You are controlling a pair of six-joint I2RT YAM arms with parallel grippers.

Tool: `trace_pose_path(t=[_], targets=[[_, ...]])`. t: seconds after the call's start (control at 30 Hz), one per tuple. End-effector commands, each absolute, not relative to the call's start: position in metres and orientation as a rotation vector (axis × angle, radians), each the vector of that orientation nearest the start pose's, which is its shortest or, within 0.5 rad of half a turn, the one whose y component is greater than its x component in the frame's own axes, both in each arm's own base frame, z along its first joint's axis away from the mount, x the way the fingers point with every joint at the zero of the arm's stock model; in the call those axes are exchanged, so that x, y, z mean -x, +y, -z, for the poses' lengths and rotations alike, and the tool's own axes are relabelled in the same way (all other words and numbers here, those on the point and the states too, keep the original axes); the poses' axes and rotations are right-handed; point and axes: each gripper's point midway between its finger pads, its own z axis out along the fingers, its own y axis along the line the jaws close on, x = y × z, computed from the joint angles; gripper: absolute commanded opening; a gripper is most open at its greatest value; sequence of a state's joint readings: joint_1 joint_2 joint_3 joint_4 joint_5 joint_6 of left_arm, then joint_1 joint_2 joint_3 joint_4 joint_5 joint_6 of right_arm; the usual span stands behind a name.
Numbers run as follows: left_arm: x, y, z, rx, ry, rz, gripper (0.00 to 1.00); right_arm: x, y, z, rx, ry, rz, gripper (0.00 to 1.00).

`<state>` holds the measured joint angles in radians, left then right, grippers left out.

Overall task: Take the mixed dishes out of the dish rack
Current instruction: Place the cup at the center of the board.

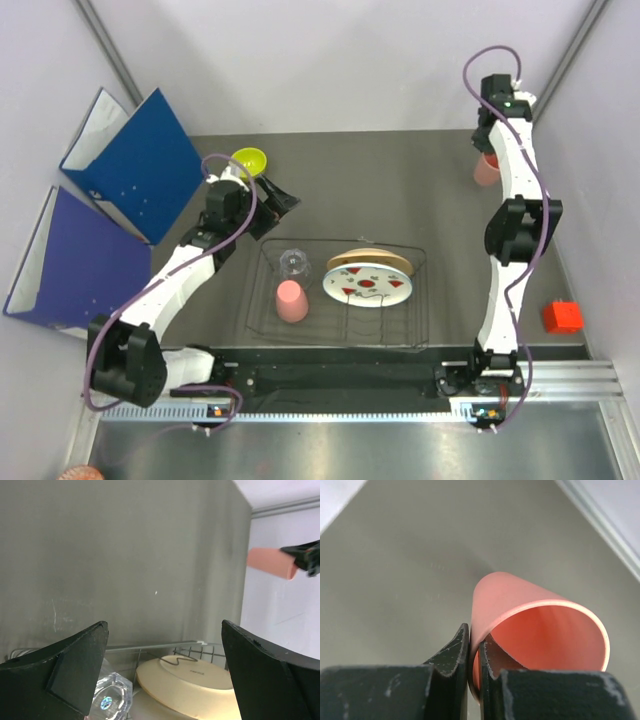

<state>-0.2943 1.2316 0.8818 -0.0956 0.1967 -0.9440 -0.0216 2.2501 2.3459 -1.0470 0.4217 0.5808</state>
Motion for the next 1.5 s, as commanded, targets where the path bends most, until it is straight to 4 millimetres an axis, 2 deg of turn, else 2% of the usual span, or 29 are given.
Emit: trace_pose_path(t=[0.0,0.03,0.07,0.27,0.53,0.57,0.6,0.7,0.83,1.0,1.17,1.47], targets=[[-0.349,-0.185,-0.197,0.538,2.138,0.983,0.99,-0.531,-0.093,-0.175,-0.937,2.283,0.328,0.0],[-0.348,-0.185,-0.197,0.537,2.14,0.981,0.99,-0.534,-0.097,-0.171,-0.935,2.274,0.329,0.0],[-0.348,-0.185,-0.195,0.539,2.144,0.98,0.99,-0.527,-0.098,-0.154,-0.932,2.319,0.347,0.0],[-0.347,-0.186,-0.186,0.532,2.169,0.974,0.99,-0.528,-0.094,-0.124,-0.926,2.362,0.312,0.0],[-0.344,-0.184,-0.183,0.544,2.171,0.963,0.99,-0.536,-0.087,-0.118,-0.913,2.362,0.244,0.0],[-0.344,-0.184,-0.182,0.544,2.173,0.964,0.99,-0.535,-0.086,-0.117,-0.916,2.364,0.241,0.01],[-0.343,-0.184,-0.182,0.545,2.173,0.962,0.99,-0.536,-0.085,-0.116,-0.916,2.36,0.232,0.09],[-0.342,-0.184,-0.182,0.544,2.175,0.963,0.99,-0.532,-0.085,-0.117,-0.913,2.358,0.226,0.18],[-0.34,-0.185,-0.183,0.536,2.177,0.962,0.99,-0.528,-0.086,-0.116,-0.921,2.357,0.208,0.19],[-0.339,-0.185,-0.182,0.534,2.18,0.961,0.99,-0.525,-0.09,-0.127,-0.931,2.332,0.197,0.3],[-0.339,-0.187,-0.182,0.531,2.183,0.965,0.99,-0.525,-0.095,-0.143,-0.941,2.298,0.16,0.33],[-0.339,-0.193,-0.179,0.52,2.193,0.967,0.99,-0.522,-0.104,-0.154,-0.982,2.267,0.089,0.33]])
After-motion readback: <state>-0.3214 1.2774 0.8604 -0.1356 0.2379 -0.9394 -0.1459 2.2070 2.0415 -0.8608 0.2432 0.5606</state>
